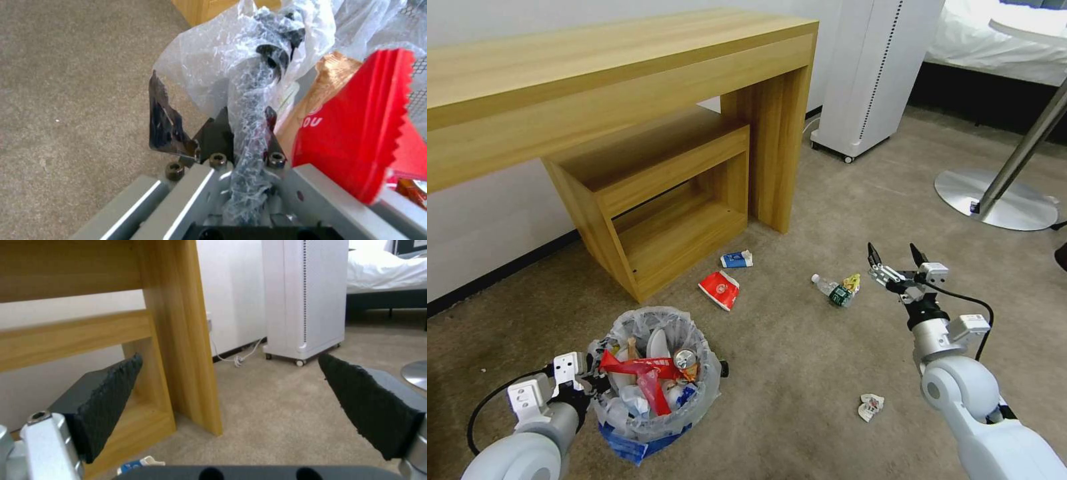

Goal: Pick up the trash bin and place the garbage on the floor into it.

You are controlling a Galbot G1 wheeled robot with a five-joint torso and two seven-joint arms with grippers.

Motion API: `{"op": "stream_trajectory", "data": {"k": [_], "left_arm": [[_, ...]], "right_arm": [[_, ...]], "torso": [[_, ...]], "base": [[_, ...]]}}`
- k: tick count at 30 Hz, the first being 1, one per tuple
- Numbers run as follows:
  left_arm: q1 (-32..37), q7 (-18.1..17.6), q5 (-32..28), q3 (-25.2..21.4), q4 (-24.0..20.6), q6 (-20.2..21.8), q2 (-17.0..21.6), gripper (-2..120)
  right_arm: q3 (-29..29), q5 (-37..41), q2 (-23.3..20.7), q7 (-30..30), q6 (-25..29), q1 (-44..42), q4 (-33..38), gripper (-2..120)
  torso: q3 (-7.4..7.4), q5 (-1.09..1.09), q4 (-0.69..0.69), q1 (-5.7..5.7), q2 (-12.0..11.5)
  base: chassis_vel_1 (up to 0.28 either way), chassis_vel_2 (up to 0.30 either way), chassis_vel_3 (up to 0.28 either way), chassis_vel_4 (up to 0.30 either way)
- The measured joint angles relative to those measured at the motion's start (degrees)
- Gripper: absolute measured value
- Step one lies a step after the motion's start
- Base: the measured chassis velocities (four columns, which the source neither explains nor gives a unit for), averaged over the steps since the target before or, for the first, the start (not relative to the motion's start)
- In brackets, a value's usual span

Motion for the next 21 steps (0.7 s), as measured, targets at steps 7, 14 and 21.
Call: {"op": "stream_trajectory", "data": {"k": [7, 14, 21], "left_arm": [[0.4, 0.2, 0.5, -0.2, 0.0, -0.3, -0.2, 0], [0.8, 0.3, 1.0, -0.3, -0.1, -0.7, -0.3, 0], [-0.2, 0.5, 1.6, 0.2, 1.3, -0.9, -1.3, 0]], "right_arm": [[-0.2, -0.1, 0.3, 0.0, -0.1, -0.1, 0.4, 100], [-0.4, 1.6, -0.1, 1.6, -1.3, -0.5, 1.0, 100], [-4.3, 26.8, -1.8, 27.3, -25.4, 0.8, -0.3, 100]], "torso": [[0.00, 0.00, 0.00, 0.00, 0.0], [0.00, 0.00, 0.00, 0.00, 0.0], [0.00, 0.01, 0.01, 0.00, 0.0]], "base": [[0.000, 0.000, 0.000, 0.000], [0.000, 0.000, 0.000, 0.000], [0.000, 0.000, 0.000, 0.000]]}}
